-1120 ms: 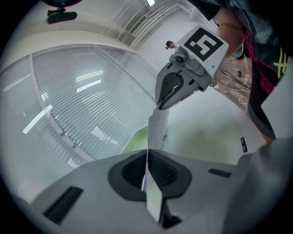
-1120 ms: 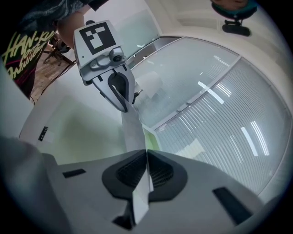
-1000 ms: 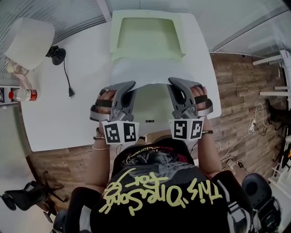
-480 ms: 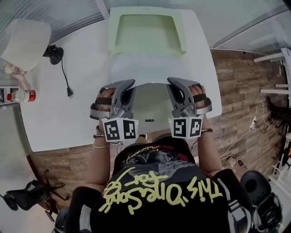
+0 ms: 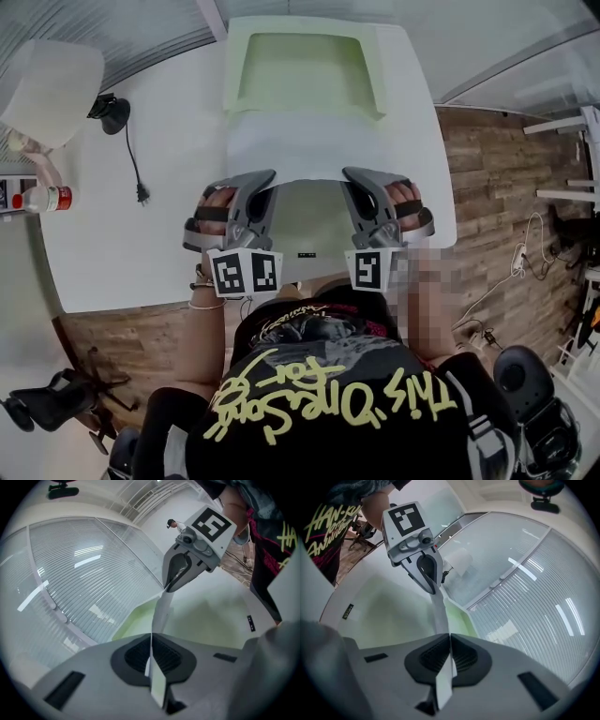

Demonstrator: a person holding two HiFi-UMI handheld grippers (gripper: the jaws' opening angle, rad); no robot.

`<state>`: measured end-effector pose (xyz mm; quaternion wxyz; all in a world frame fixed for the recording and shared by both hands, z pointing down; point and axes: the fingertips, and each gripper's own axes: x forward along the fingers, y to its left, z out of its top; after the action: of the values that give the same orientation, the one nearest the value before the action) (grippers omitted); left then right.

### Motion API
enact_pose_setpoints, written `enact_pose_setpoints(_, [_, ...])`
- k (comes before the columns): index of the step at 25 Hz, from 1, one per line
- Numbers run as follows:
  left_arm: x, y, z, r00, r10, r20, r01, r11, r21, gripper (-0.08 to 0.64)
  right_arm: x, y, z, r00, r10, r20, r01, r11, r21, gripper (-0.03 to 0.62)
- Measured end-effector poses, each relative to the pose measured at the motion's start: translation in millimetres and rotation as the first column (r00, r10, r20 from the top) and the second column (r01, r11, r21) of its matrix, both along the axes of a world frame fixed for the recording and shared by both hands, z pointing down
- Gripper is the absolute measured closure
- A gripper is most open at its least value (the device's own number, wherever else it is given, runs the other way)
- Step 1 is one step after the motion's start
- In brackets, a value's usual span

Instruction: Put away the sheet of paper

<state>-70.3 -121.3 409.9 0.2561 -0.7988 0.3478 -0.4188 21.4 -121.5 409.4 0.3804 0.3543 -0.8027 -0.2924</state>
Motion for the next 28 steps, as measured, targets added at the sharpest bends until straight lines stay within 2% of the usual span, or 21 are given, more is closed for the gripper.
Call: enact_pose_setpoints(28, [1,-16,11,1.000,-0.011,0.014,0.011,1.000,-0.021,0.552,2,-11,17,0.999,-0.040,-0.023,0.039,0.998,-0.048,0.584])
